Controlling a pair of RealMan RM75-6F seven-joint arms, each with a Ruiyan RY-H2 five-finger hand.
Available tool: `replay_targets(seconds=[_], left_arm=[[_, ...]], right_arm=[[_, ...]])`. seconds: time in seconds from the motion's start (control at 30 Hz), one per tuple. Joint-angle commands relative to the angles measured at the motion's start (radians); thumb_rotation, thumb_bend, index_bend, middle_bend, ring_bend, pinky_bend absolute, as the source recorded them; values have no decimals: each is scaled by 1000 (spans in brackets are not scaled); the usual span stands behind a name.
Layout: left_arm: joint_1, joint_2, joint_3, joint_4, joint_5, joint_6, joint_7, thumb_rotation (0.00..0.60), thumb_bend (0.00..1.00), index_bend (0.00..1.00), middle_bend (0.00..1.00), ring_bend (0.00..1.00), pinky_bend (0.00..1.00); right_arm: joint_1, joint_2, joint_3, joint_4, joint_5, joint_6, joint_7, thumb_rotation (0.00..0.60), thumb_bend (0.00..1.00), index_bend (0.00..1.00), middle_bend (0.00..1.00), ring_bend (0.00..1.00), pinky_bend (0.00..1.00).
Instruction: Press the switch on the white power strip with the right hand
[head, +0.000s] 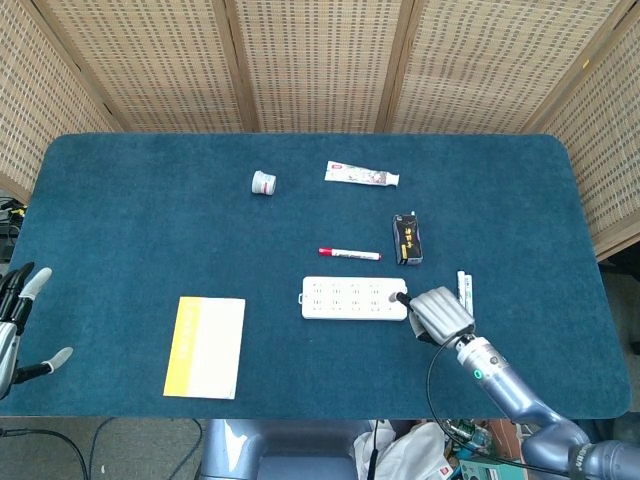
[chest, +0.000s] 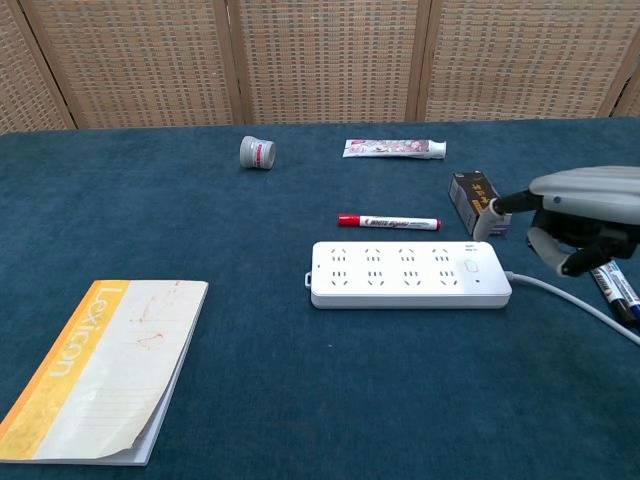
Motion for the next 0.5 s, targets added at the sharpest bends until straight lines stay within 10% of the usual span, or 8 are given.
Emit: replay_targets(seconds=[0.03,0.5], left_arm=[[-5,-1,-2,-2,-8,-8,6,600,0,0,0,0,0],[-12,-8,-3,-13,-17,-15,35,600,0,0,0,0,0]], right_arm=[[44,-42,7,28,82,-36,-67,600,835,238,799,916,1000],[122,-79,-34,17,287,-29,-246,600,836,238,799,916,1000]])
